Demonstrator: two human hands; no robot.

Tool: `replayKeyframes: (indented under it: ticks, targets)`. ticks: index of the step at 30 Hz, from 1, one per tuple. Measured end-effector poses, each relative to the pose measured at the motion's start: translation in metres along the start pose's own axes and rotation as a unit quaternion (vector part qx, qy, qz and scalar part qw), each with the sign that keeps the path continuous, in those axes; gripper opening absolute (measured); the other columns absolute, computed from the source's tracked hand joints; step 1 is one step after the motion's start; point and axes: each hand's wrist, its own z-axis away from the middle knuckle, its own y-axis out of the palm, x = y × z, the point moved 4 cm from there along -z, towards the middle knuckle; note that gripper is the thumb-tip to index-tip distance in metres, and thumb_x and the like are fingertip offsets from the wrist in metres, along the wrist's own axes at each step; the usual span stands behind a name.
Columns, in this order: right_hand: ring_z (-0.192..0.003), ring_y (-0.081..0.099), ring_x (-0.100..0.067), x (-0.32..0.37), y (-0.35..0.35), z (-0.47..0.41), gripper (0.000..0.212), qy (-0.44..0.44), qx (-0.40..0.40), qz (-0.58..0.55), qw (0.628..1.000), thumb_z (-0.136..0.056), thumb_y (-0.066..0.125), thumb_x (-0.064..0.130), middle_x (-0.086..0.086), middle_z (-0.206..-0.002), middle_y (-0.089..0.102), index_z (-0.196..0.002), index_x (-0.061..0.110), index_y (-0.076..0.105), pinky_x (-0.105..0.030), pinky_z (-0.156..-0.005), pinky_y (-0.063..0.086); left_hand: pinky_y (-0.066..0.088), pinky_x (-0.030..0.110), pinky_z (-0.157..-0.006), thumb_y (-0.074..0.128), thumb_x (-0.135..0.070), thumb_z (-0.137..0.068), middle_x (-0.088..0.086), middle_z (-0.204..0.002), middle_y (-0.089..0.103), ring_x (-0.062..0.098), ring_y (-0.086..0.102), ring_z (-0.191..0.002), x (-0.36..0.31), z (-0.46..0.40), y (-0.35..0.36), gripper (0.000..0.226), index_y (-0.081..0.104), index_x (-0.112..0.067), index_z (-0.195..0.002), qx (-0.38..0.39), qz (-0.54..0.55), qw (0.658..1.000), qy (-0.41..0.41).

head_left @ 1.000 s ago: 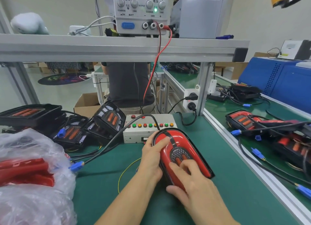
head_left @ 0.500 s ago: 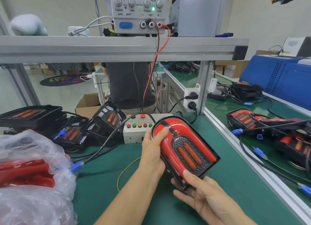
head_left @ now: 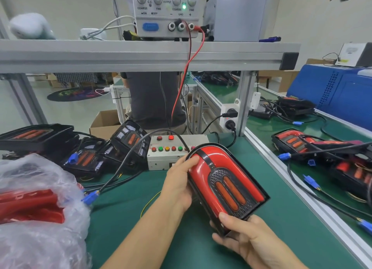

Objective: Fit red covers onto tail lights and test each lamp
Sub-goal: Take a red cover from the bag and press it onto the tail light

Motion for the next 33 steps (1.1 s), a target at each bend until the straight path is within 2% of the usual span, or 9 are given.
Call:
replayKeyframes:
  ticks: [6,13,17,19,24,27,30,32,33]
  targets:
    - [-0.088,0.070,-0.029,0.001,-0.001,-0.002,0.056,-0.014,-0.022,0.020,0.999,-0.052,0.082,0.010,-0.018,-0.100,0.074,-0.106,0.002,0.070,-0.034,-0.062,0.058,0.057,0.041,-0.069,0.068,-0.024,-0.084,0.010,-0.092,0.074,0.025,0.072,-0.078,0.001,0.000,-0.001,0.020,0.069,-0.017,-0.102,0.014,-0.036,0.999,0.025]
    - [-0.085,0.071,-0.031,0.003,0.002,0.002,0.050,-0.033,-0.039,0.042,0.998,-0.054,0.082,0.008,-0.019,-0.097,0.073,-0.103,0.004,0.070,-0.035,-0.062,0.058,0.056,0.030,-0.056,0.068,-0.017,-0.084,0.007,-0.081,0.074,0.017,0.071,-0.066,-0.005,0.001,-0.002,0.009,0.071,-0.011,-0.091,-0.005,-0.047,0.998,0.043]
    - [-0.078,0.072,-0.030,-0.002,0.004,0.001,0.047,-0.053,-0.061,0.054,0.995,-0.052,0.083,0.010,-0.021,-0.090,0.073,-0.096,0.001,0.072,-0.033,-0.060,0.058,0.055,0.031,-0.059,0.067,-0.015,-0.084,0.007,-0.083,0.074,0.017,0.071,-0.067,-0.003,0.001,-0.001,0.009,0.072,-0.013,-0.092,-0.032,-0.042,0.997,0.057]
    - [-0.078,0.072,-0.029,-0.005,0.004,-0.001,0.043,-0.057,-0.076,0.037,0.995,-0.056,0.081,0.006,-0.021,-0.089,0.074,-0.097,-0.001,0.071,-0.032,-0.059,0.058,0.056,0.032,-0.062,0.065,-0.019,-0.087,0.007,-0.089,0.075,0.019,0.072,-0.073,0.000,0.002,0.005,0.016,0.068,-0.014,-0.103,-0.022,-0.040,0.998,0.044]
    - [-0.100,0.067,-0.033,0.001,0.003,-0.008,0.049,-0.086,-0.079,0.028,0.993,-0.064,0.078,0.008,-0.017,-0.101,0.074,-0.111,0.002,0.067,-0.033,-0.067,0.059,0.058,0.035,-0.067,0.069,-0.029,-0.084,0.003,-0.101,0.074,0.019,0.072,-0.088,0.020,0.008,0.019,0.040,0.053,-0.022,-0.121,0.040,-0.016,0.999,0.026]
    - [-0.110,0.066,-0.023,0.012,-0.005,-0.006,0.058,-0.088,-0.059,0.051,0.993,-0.066,0.074,0.034,-0.004,-0.111,0.073,-0.120,0.012,0.065,-0.042,-0.091,0.051,0.058,0.038,-0.070,0.064,-0.017,-0.087,0.007,-0.099,0.074,0.021,0.072,-0.083,0.023,0.006,0.020,0.033,0.056,-0.017,-0.119,0.040,0.000,0.999,0.011]
    - [-0.124,0.057,-0.022,0.039,-0.022,0.000,0.077,-0.105,-0.021,0.008,0.994,-0.075,0.055,0.065,-0.004,-0.130,0.064,-0.134,0.016,0.056,-0.046,-0.109,0.036,0.058,0.038,-0.071,0.061,-0.013,-0.086,0.014,-0.098,0.072,0.024,0.071,-0.081,0.005,0.002,0.018,0.026,0.063,-0.010,-0.111,0.124,0.028,0.992,-0.015]
    - [-0.129,0.052,-0.027,0.054,-0.028,0.000,0.104,-0.100,0.018,-0.074,0.992,-0.061,0.069,0.075,-0.011,-0.137,0.058,-0.140,0.010,0.049,-0.050,-0.112,0.033,0.058,0.040,-0.077,0.065,-0.014,-0.081,0.013,-0.097,0.071,0.025,0.069,-0.081,-0.004,0.004,0.023,0.027,0.066,-0.010,-0.107,0.193,0.009,0.981,-0.027]
    - [-0.129,0.052,-0.030,0.058,-0.023,0.000,0.110,-0.095,0.059,-0.091,0.990,-0.052,0.076,0.074,-0.013,-0.139,0.056,-0.139,0.011,0.051,-0.052,-0.110,0.036,0.058,0.040,-0.080,0.067,-0.014,-0.079,0.013,-0.098,0.070,0.026,0.068,-0.083,-0.006,0.005,0.028,0.031,0.065,-0.010,-0.110,0.218,-0.005,0.975,-0.031]
